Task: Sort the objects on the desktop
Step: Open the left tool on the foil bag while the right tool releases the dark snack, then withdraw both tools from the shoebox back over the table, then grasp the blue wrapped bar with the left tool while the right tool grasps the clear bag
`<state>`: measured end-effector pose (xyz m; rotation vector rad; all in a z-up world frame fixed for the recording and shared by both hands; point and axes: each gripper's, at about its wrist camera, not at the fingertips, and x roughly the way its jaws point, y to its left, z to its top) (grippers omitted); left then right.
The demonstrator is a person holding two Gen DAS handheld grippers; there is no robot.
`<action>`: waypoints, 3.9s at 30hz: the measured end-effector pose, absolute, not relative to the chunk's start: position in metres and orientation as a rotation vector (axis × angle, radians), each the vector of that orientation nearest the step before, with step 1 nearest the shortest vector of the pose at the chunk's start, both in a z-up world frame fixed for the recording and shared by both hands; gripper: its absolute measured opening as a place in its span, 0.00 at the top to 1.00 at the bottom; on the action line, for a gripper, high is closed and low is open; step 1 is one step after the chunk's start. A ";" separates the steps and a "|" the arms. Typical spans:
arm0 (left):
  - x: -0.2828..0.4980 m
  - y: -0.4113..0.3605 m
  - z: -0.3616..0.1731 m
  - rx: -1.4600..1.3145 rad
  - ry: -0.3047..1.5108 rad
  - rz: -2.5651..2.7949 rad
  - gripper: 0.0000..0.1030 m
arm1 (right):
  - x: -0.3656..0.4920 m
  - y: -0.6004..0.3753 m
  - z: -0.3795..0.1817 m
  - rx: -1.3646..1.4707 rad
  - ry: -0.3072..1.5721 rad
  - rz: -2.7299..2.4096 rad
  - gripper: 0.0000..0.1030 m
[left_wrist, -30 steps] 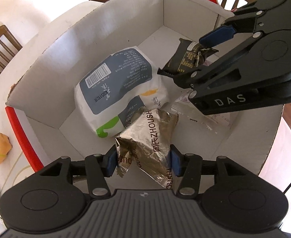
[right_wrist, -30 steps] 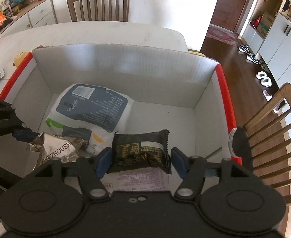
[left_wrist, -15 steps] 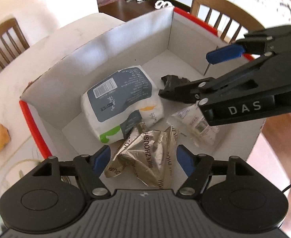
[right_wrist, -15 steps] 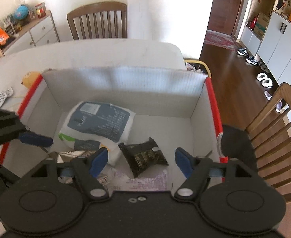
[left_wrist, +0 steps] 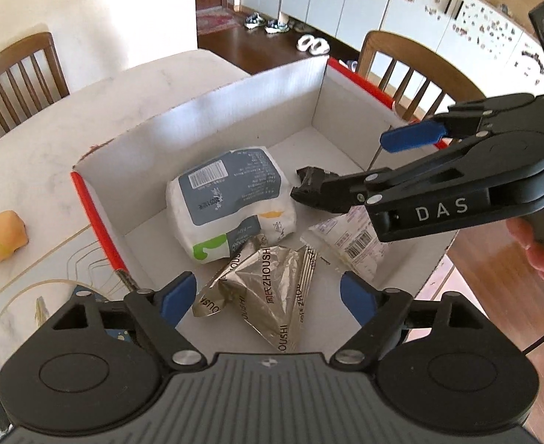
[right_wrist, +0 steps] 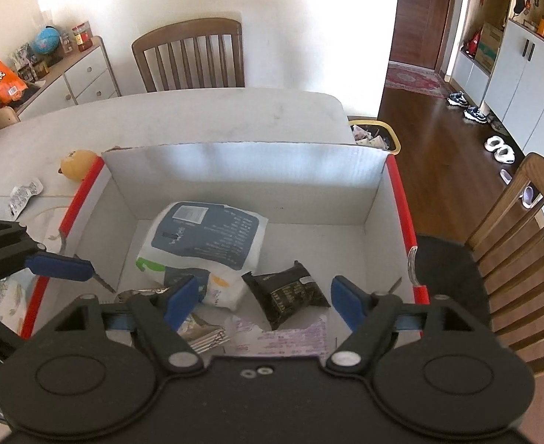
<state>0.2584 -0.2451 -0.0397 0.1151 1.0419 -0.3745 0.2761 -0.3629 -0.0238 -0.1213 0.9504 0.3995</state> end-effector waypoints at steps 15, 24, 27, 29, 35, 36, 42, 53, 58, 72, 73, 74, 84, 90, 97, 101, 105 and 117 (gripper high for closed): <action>0.235 -0.230 -0.023 0.047 0.958 -0.391 0.02 | 0.259 -0.356 -0.020 -0.078 0.946 0.406 0.14; 0.211 -0.215 -0.008 0.019 0.902 -0.408 0.02 | 0.246 -0.349 -0.009 -0.059 0.921 0.396 0.12; 0.203 -0.210 -0.006 0.012 0.890 -0.417 0.02 | 0.239 -0.347 -0.004 -0.049 0.912 0.389 0.12; 0.197 -0.206 -0.004 0.015 0.878 -0.416 0.02 | 0.234 -0.344 -0.001 -0.043 0.903 0.389 0.12; 0.177 -0.194 0.002 0.059 0.820 -0.378 0.02 | 0.214 -0.330 0.007 -0.039 0.868 0.376 0.12; 0.174 -0.192 0.003 0.060 0.814 -0.376 0.02 | 0.211 -0.327 0.008 -0.035 0.860 0.374 0.12; 0.155 -0.173 0.009 0.059 0.784 -0.372 0.02 | 0.195 -0.304 0.017 -0.044 0.825 0.383 0.12; 0.123 -0.122 0.010 0.056 0.729 -0.302 0.02 | 0.175 -0.252 0.023 -0.061 0.798 0.425 0.13; 0.111 -0.095 0.006 0.034 0.716 -0.267 0.02 | 0.166 -0.224 0.022 -0.078 0.788 0.454 0.13; 0.078 -0.026 -0.012 0.063 0.679 -0.225 0.02 | 0.153 -0.150 0.010 -0.118 0.789 0.532 0.14; 0.076 -0.021 -0.014 0.059 0.680 -0.223 0.02 | 0.153 -0.145 0.008 -0.118 0.791 0.534 0.14; 0.074 -0.017 -0.016 0.059 0.680 -0.215 0.02 | 0.153 -0.140 0.006 -0.118 0.793 0.534 0.14; 0.065 0.023 -0.039 0.053 0.700 -0.186 0.02 | 0.149 -0.097 -0.011 -0.133 0.821 0.573 0.14; 0.064 0.042 -0.055 0.056 0.719 -0.181 0.02 | 0.149 -0.076 -0.020 -0.156 0.830 0.596 0.15; 0.069 0.057 -0.072 0.053 0.743 -0.185 0.02 | 0.155 -0.056 -0.034 -0.191 0.839 0.615 0.16; 0.073 0.064 -0.082 0.047 0.744 -0.188 0.02 | 0.158 -0.046 -0.043 -0.210 0.847 0.622 0.16; 0.077 0.069 -0.091 0.041 0.748 -0.200 0.03 | 0.161 -0.035 -0.053 -0.241 0.853 0.646 0.18; 0.085 0.078 -0.114 0.043 0.774 -0.209 0.03 | 0.169 0.002 -0.081 -0.353 0.858 0.705 0.20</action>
